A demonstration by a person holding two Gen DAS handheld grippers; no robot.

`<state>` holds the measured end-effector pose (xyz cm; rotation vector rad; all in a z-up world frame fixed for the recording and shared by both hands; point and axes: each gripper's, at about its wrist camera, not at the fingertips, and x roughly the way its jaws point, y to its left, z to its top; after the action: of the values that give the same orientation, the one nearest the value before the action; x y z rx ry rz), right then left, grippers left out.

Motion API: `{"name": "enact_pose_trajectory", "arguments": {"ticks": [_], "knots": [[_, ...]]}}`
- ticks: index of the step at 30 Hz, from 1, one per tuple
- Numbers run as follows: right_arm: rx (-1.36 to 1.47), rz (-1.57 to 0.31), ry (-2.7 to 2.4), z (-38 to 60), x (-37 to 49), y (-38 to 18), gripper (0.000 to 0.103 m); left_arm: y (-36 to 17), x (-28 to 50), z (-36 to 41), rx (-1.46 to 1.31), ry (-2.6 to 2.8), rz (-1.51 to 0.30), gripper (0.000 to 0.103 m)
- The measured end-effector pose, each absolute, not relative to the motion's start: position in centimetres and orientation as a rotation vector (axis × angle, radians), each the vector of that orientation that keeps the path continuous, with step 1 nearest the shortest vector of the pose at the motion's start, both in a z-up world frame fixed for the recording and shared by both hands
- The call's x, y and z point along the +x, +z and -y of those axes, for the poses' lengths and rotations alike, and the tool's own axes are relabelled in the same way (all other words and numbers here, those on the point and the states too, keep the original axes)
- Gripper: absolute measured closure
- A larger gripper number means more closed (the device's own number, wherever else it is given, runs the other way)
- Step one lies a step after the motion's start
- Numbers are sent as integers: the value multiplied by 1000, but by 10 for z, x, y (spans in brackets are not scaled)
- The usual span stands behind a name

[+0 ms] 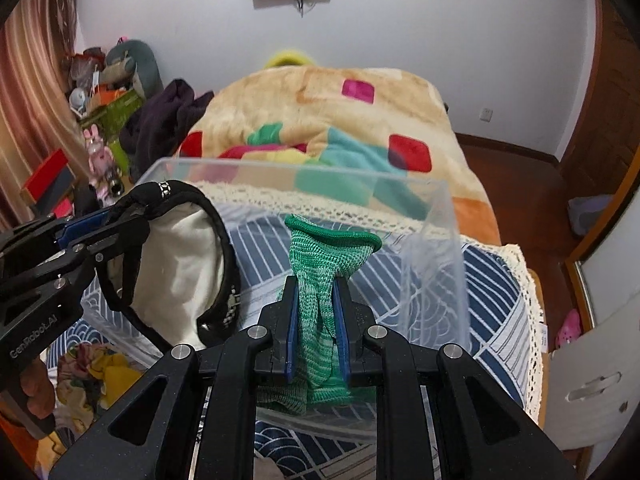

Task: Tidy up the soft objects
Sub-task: 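Drop the mask and green sock into the clear box with both tools, then grasp the floral scrunchie with the left tool while the right tool grasps the white cloth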

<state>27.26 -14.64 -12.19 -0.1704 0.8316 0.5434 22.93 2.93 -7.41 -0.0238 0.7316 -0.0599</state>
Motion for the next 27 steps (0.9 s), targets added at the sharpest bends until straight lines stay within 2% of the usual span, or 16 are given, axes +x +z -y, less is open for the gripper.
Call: {"name": "enact_pose_trajectory", "arguments": {"ticks": [3, 6, 8, 12, 14, 17, 18, 20, 27], "knots": [[-185, -843, 541, 147, 273, -124, 88, -73, 226, -31, -29, -61, -733, 71], [-187, -838, 539, 149, 270, -122, 81, -67, 220, -31, -23, -60, -719, 54], [-188, -822, 536, 147, 270, -118, 70, -62, 214, -31, -9, -56, -698, 42], [-198, -758, 520, 151, 260, -104, 56, -51, 197, -32, -15, -70, -666, 26], [-195, -716, 510, 154, 253, -94, 44, -45, 188, -33, -24, -81, -656, 19], [-178, -647, 509, 160, 240, -78, 36, -38, 175, -34, -26, -70, -632, 8], [-167, -622, 511, 164, 233, -71, 35, -35, 170, -36, -27, -69, -623, 7], [-156, -588, 512, 168, 226, -63, 25, -31, 158, -38, -25, -65, -609, 4], [-164, -499, 533, 173, 187, -56, 16, -41, 129, -43, -27, -59, -634, 2]]}}
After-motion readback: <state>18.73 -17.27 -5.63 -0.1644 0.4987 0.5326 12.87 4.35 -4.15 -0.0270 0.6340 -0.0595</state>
